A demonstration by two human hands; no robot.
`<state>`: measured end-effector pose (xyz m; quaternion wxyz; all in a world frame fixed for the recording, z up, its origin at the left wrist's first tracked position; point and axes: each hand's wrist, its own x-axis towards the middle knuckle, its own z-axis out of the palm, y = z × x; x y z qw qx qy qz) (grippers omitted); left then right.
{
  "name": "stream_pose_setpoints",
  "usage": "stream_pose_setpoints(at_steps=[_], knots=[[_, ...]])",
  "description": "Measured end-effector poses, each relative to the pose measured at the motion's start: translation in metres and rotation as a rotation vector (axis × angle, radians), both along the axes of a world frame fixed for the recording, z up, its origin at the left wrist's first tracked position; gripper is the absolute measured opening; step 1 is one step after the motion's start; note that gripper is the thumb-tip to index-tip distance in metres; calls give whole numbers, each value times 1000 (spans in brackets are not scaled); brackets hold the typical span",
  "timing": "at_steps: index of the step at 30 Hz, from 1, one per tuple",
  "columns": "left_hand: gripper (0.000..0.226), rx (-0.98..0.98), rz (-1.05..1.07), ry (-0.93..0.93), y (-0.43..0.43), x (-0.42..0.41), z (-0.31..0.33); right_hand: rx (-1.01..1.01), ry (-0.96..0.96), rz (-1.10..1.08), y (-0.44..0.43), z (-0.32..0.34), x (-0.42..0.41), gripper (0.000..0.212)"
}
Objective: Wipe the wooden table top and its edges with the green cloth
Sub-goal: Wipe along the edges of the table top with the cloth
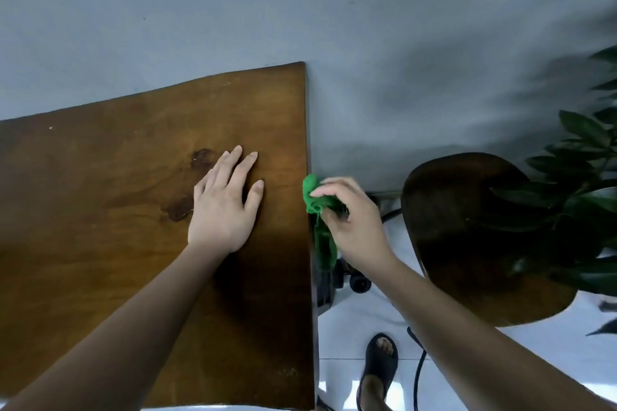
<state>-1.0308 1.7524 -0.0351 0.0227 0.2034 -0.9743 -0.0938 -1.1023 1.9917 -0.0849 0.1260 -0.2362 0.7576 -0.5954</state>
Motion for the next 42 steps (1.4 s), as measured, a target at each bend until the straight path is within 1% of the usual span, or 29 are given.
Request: stream_pose_setpoints(at_steps=[4, 7, 10, 14, 17, 20, 22, 25, 29, 33, 35, 38, 42], knots=[[59, -7, 15, -8, 2, 1, 1, 2, -45, 62, 32, -3, 57, 42], [60, -7, 18, -17, 2, 0, 1, 2, -36, 65, 34, -4, 63, 44], [62, -4, 17, -21, 2, 0, 1, 38, 30, 21, 9, 2, 22, 42], [60, -12, 15, -11, 2, 1, 0, 119, 94, -65, -49, 10, -73, 34], [63, -8, 19, -19, 2, 0, 1, 172, 95, -121, -87, 14, -136, 38], [68, -8, 16, -15, 1, 0, 0, 207, 99, -133, -105, 19, -165, 43], [67, -9, 18, -18, 1, 0, -1, 238, 111, -151, -106, 21, -163, 41], [65, -18, 19, -17, 0, 0, -2, 266, 127, -163, -93, 22, -132, 37], [65, -9, -2, -5, -4, 1, -4, 248, 181, -176, -60, 19, -57, 37], [63, 68, -45, 65, -6, 7, -6, 268, 202, -170, -25, 17, 23, 37], [62, 105, -67, 109, -7, 10, -4, 304, 233, -181, -10, 20, 62, 36], [60, 149, -99, 152, -9, 14, -1, 359, 335, -211, 8, 23, 116, 33], [58, 207, -187, 177, -13, 23, 4, 563, 487, -212, 13, 37, 187, 32]])
